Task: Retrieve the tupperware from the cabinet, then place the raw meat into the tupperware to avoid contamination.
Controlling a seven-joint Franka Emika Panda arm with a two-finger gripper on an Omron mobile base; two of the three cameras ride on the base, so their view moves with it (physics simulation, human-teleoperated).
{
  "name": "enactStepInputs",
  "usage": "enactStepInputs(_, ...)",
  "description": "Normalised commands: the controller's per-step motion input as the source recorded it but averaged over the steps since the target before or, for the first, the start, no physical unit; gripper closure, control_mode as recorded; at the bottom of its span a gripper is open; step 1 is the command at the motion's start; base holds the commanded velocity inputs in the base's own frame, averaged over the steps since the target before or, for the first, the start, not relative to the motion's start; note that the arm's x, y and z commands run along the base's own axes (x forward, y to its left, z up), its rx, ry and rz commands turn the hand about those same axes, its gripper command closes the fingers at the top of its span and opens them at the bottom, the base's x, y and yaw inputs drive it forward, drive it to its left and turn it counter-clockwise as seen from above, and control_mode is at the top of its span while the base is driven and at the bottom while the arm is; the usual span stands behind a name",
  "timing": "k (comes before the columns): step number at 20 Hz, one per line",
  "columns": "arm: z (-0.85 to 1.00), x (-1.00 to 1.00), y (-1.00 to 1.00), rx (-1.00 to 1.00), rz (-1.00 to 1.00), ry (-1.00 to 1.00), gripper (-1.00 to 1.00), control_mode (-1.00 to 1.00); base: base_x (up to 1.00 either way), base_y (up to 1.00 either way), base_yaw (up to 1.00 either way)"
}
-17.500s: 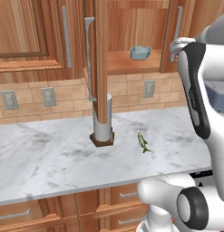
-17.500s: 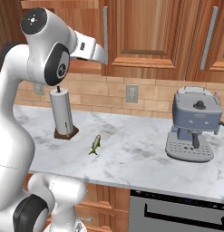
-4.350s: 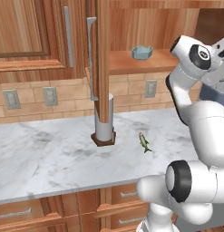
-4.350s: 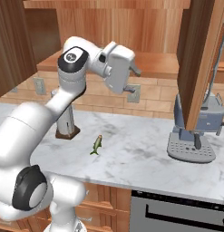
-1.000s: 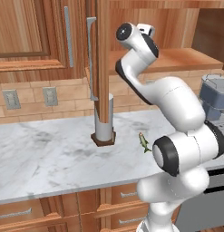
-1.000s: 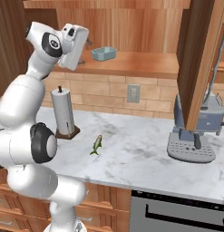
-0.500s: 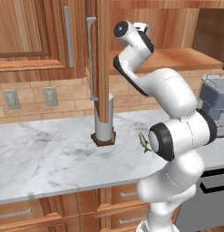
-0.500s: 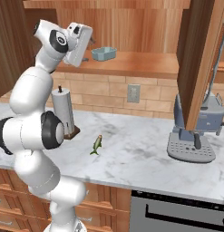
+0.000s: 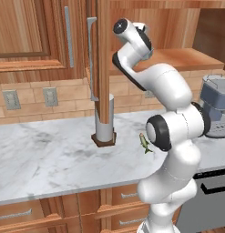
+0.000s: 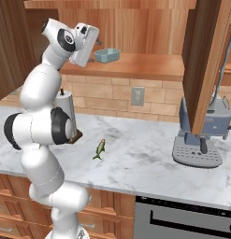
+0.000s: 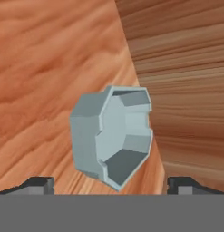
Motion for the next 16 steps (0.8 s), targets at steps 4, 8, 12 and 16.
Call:
enactStepInputs(4, -0.13, 0.18, -0.11, 0.04, 0.0, 0.06, -1.0, -1.0, 0.0, 0.0, 0.0)
enactStepInputs(8, -0.14, 0.05, -0.12, 0.07, 0.0, 0.07, -1.0, -1.0, 0.0, 0.0, 0.0)
enactStepInputs(12, -0.12, 0.0, -0.16, 0.09, 0.0, 0.06, -1.0, -1.0, 0.0, 0.0, 0.0)
enactStepInputs(16, -0.01, 0.0, -0.21, 0.11, 0.0, 0.03, -1.0, -1.0, 0.0, 0.0, 0.0)
